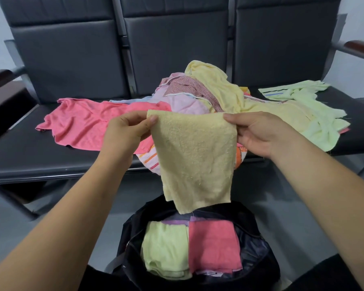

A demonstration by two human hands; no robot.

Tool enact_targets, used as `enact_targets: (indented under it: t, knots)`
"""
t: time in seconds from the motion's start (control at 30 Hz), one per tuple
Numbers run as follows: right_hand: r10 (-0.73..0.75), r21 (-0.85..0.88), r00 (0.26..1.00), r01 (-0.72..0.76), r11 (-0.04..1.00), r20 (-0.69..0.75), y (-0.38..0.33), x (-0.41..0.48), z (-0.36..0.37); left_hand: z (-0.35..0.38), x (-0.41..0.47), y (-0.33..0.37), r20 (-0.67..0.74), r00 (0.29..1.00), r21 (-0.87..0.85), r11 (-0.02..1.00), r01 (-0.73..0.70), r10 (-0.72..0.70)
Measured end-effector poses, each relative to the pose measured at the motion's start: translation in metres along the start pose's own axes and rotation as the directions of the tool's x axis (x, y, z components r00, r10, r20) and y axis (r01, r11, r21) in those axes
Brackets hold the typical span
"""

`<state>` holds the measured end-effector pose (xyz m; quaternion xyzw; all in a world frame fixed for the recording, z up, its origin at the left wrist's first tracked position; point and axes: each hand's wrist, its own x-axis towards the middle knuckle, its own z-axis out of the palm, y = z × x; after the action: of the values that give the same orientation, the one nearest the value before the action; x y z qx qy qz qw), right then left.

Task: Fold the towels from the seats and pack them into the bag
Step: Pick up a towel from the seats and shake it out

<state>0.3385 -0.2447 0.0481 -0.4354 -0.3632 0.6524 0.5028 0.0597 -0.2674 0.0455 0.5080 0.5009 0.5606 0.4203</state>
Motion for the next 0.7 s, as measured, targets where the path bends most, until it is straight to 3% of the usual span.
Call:
enact_targets:
  t: [0.07,0.13,0.33,0.5,0.6,0.7]
  knots:
    - [-0.128,-0.146,0.985,0.11,0.983,-0.117,0.002,0.001,-0.001,0.001,0.0,0.0,0.009,0.999,0.024,0.998,-0.052,0.052]
    - [-0.226,-0.243,0.964,0.188,0.952,-0.139,0.002,0.001,0.0,0.002,-0.002,0.002,0.015,0.995,0.041,0.994,-0.099,0.098]
    - [-0.259,-0.095,0.966,0.256,0.962,-0.019,0.0,-0.008,0.01,0.0,-0.001,0.001,-0.061,0.988,0.097,0.986,-0.138,0.145]
    - [-0.35,-0.157,0.936,0.341,0.927,-0.036,0.002,-0.013,0.021,0.002,-0.004,0.004,-0.109,0.971,0.206,0.96,-0.188,0.214]
    - [-0.319,-0.149,0.944,0.329,0.932,0.089,0.0,-0.02,0.026,0.002,-0.006,0.006,-0.122,0.971,0.2,0.963,-0.179,0.205]
    - [-0.258,-0.219,0.942,0.304,0.927,0.215,0.005,-0.023,0.027,0.001,-0.005,0.008,-0.105,0.987,0.023,0.992,-0.123,0.125]
